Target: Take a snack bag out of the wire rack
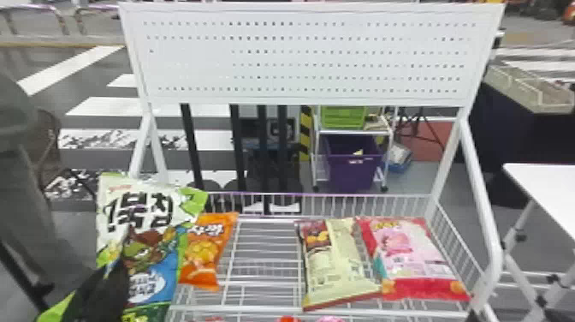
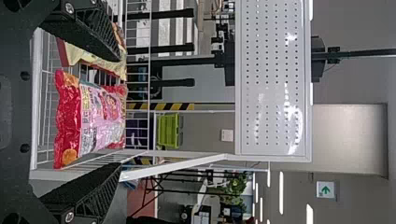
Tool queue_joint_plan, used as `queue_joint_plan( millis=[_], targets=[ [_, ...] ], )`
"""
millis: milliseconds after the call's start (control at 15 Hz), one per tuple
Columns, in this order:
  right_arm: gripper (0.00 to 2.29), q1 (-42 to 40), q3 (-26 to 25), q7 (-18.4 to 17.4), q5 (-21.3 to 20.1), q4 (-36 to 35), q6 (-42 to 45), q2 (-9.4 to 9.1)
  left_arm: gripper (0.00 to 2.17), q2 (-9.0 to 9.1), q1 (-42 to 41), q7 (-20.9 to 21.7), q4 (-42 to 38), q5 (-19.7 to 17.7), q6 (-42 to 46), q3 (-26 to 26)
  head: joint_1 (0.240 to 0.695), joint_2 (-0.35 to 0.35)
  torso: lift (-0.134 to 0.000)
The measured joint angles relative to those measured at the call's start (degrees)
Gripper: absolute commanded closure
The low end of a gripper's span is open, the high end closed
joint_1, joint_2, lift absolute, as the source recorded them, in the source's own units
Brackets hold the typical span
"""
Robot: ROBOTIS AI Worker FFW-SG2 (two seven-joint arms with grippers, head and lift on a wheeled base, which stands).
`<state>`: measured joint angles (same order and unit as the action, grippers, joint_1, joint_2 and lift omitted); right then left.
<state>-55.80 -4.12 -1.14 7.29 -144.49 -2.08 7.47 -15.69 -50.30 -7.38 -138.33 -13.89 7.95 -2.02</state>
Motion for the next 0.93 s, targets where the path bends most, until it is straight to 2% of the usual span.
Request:
queue_joint_plan(
  millis=[667,800,933],
  targets=[
    [0.13,0.7,0.3,0.6,-0.1,0.5,-1.0,0.00,2.14,0.13,0.1,0.0,0.1,0.0,0.0,-0.1,0.499,0.000,0.000],
    [0.13,2.9,1.3,0.6,0.0,2.8,-2.0,0.28,2.14,0.13,0.1,0.0,0.1,0.0,0.0,-0.1,0.499,0.000,0.000],
    [0.13,8.9,4.6,0.6,0.2,9.3,-2.4,1.68,2.14,0.20,0.1,0.1,0.1,0.0,0.0,0.1,0.499,0.000,0.000]
  ],
)
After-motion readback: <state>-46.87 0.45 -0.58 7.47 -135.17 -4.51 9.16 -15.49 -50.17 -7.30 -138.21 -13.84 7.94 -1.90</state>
